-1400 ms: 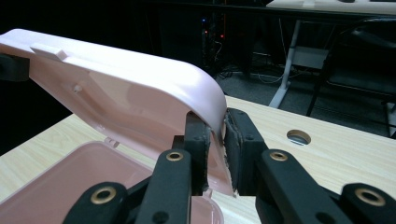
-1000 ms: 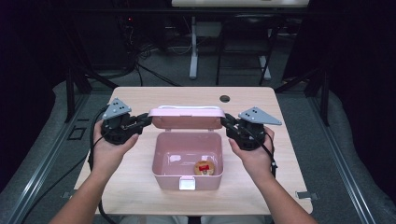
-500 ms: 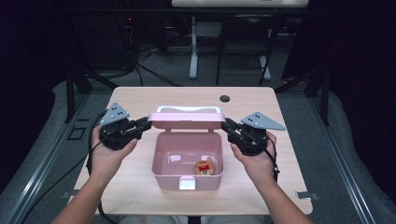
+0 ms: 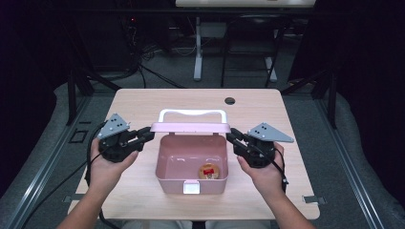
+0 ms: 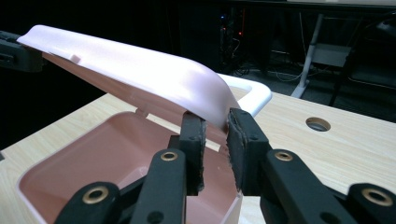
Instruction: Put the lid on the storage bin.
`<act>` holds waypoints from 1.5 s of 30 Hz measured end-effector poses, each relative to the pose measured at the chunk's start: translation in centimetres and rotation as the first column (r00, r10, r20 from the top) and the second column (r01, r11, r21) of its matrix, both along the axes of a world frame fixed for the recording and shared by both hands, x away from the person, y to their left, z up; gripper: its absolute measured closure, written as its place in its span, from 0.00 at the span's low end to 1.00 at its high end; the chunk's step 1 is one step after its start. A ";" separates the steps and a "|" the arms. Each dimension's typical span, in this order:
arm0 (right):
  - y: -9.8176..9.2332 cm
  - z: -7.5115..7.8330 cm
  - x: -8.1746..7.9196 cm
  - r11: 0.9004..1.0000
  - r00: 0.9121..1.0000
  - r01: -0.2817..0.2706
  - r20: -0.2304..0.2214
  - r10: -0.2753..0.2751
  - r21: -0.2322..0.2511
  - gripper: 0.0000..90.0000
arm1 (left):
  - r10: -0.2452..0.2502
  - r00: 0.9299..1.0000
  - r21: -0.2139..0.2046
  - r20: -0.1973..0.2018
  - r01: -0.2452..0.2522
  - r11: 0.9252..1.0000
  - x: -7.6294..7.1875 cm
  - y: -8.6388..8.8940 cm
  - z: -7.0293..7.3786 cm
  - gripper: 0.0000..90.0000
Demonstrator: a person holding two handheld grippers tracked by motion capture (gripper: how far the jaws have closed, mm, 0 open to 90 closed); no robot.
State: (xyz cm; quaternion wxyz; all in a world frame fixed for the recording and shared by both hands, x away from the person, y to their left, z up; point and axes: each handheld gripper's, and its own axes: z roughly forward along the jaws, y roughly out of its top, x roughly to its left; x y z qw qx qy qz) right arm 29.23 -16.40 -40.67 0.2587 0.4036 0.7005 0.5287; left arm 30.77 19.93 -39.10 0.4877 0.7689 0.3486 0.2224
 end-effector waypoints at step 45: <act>-1.0 -4.5 -4.1 0.997 0.994 -0.075 -0.077 0.074 -0.005 0.85 | -0.039 0.999 0.021 -0.031 0.039 0.999 -4.3 0.5 -5.0 0.81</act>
